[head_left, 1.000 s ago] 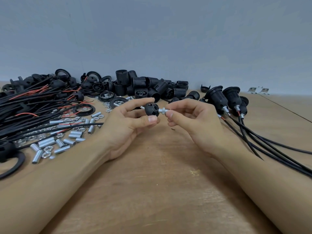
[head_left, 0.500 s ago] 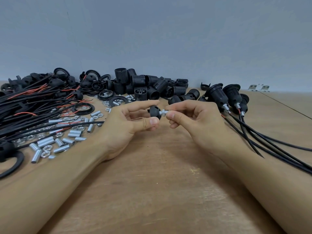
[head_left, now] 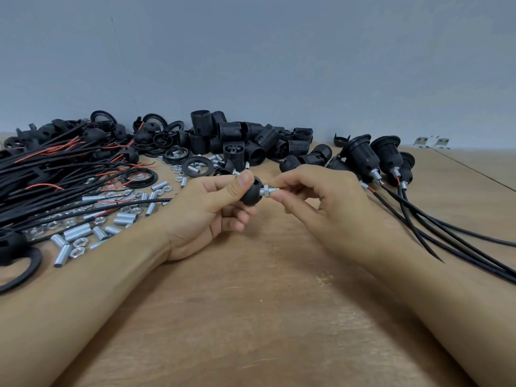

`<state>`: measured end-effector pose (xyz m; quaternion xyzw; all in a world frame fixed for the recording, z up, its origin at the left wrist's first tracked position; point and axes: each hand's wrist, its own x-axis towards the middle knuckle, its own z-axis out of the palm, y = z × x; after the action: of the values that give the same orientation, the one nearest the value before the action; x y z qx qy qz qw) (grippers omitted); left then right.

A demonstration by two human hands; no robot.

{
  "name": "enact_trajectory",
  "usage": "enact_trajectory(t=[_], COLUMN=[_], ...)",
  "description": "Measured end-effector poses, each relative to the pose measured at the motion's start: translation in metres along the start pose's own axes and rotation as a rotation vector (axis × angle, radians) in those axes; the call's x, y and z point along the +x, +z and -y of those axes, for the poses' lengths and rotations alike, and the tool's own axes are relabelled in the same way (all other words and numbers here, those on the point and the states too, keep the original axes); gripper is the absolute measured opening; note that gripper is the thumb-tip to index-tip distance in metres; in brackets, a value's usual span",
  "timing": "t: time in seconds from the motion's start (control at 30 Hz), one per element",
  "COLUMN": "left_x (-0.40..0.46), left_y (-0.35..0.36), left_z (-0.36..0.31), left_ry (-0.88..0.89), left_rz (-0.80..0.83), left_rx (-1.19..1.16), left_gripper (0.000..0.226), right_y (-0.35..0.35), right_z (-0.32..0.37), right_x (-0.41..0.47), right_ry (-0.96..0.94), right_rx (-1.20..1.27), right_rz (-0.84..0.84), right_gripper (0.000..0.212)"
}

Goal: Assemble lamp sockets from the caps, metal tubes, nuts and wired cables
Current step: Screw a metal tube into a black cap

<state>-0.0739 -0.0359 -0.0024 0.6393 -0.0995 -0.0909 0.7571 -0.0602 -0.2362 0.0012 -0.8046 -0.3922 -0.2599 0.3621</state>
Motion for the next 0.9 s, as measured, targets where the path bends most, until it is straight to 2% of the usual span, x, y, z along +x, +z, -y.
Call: enact_trajectory(t=[0.1,0.3,0.4,0.47,0.57,0.67,0.73,0.8,0.9], left_x=[0.001,0.003,0.004,0.003,0.002,0.001,0.003,0.005,0.005], left_y=[0.0,-0.001,-0.002,-0.004,-0.009,-0.009,-0.006,-0.005,-0.005], left_z=[0.0,-0.005,-0.005,-0.003,0.002,0.006,0.006,0.005,0.006], left_ry=[-0.012,-0.124,-0.136,-0.1,0.001,0.08,0.119,0.132,0.131], left_rz=[0.0,-0.024,-0.003,0.023,0.126,0.174,0.143,0.094,0.048], left_rx=[-0.001,0.047,0.067,0.021,-0.041,-0.056,-0.052,-0.046,-0.028], left_gripper=[0.032,0.043,0.045,0.039,0.024,0.043,0.045,0.043,0.044], right_y=[0.0,0.004,0.006,0.005,0.0,0.004,0.009,0.009,0.008], right_z=[0.001,0.003,0.002,0.002,0.003,0.003,0.005,0.006,0.005], right_x=[0.0,0.002,0.002,0.002,0.001,0.0,0.002,0.003,0.002], right_ry=[-0.004,-0.315,-0.368,-0.278,-0.019,0.261,0.416,0.475,0.395], right_rx=[-0.012,-0.246,-0.306,-0.207,-0.053,0.025,0.1,0.102,0.057], right_rz=[-0.015,-0.081,-0.098,-0.083,-0.045,0.041,0.046,0.046,0.094], right_gripper=[0.009,0.007,0.009,0.006,0.01,0.036,0.053,0.06,0.043])
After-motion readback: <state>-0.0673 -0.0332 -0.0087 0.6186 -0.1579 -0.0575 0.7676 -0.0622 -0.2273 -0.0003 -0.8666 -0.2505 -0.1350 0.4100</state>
